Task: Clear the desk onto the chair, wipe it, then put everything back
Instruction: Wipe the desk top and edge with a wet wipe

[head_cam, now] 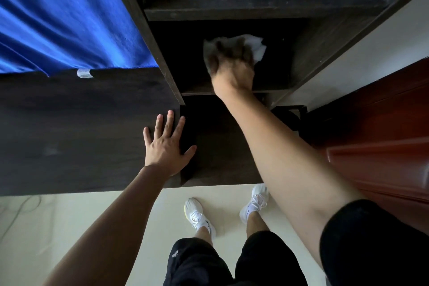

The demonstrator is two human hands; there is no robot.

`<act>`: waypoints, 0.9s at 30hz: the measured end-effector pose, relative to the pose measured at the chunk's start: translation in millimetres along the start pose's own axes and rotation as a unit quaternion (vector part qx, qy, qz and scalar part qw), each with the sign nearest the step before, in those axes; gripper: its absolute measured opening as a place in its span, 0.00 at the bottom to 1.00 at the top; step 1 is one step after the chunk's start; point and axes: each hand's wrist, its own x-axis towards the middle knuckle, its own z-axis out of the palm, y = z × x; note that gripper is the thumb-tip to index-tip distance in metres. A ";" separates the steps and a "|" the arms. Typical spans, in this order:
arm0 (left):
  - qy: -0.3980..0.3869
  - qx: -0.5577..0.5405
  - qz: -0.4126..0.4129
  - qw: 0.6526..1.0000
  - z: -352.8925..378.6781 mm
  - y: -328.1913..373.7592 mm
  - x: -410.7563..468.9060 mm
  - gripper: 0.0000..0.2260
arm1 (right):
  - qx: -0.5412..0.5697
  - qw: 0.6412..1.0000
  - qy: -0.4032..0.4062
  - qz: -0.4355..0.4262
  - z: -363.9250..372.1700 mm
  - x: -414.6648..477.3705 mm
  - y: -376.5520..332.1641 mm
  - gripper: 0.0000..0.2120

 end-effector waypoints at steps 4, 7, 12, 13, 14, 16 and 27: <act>0.009 -0.011 -0.008 1.000 1.5 2.3 0.0 0.40 | -0.011 0.983 0.015 -0.182 11.0 -45.4 -21.6 0.21; 0.013 -0.019 -0.011 1.000 1.6 3.6 0.1 0.40 | 0.048 0.976 0.101 -0.186 11.2 -67.4 12.8 0.17; 0.003 -0.022 -0.011 1.000 -1.0 3.6 0.0 0.40 | -0.002 0.994 0.110 -0.017 -1.3 -53.6 66.9 0.21; 0.000 -0.019 -0.010 1.000 -1.5 3.2 0.1 0.40 | -0.005 0.996 0.085 0.013 -3.8 -45.1 65.3 0.23; -0.002 -0.016 -0.010 1.000 -1.9 3.2 0.3 0.39 | -0.001 0.997 0.065 0.036 -6.2 -35.6 58.8 0.23; -0.002 -0.018 -0.012 1.000 -2.3 4.6 -0.7 0.40 | 0.016 0.998 0.029 0.049 -5.5 -17.8 32.7 0.24; -0.001 -0.028 -0.013 1.000 -4.2 6.7 -0.1 0.40 | 0.041 0.988 0.130 -0.076 11.1 -61.6 41.6 0.19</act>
